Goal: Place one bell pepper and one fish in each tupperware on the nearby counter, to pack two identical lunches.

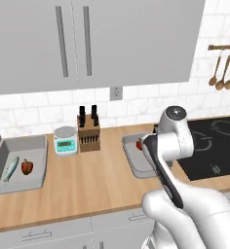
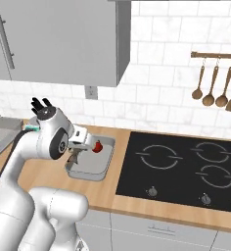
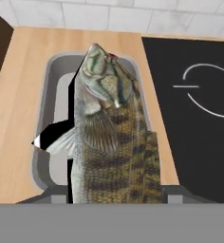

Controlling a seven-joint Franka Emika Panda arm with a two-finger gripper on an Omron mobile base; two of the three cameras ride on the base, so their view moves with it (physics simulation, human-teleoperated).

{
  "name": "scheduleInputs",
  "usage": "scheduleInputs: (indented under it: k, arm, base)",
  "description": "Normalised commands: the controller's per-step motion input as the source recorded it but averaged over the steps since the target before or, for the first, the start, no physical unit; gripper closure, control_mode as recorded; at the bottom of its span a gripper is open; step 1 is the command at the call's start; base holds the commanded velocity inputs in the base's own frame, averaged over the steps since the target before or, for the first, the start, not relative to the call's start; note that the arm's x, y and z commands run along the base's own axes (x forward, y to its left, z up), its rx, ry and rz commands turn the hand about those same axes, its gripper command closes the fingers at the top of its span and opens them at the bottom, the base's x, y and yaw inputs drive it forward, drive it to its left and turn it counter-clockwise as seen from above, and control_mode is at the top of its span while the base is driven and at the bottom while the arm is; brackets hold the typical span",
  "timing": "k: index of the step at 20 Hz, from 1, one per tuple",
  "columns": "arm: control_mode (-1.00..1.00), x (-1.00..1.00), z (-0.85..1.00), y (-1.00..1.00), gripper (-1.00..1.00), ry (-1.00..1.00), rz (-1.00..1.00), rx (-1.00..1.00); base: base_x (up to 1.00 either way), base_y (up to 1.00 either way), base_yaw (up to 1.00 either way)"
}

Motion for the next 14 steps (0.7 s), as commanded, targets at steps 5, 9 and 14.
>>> scheduleInputs:
  k: [5,9,14]
  arm:
    - [-1.00,0.60,-0.51,-0.01,1.00,0.05,-0.14,0.07]
    - [-1.00,0.54,-0.27,-0.15,1.00,0.07,-0.11,0.10]
    - [-1.00,0.47,-0.47,-0.03,1.00,0.08,-0.08,0.03]
  base:
    - [0.00,0.00,0.00]
    - [0.00,0.00,0.00]
    - [0.00,0.00,0.00]
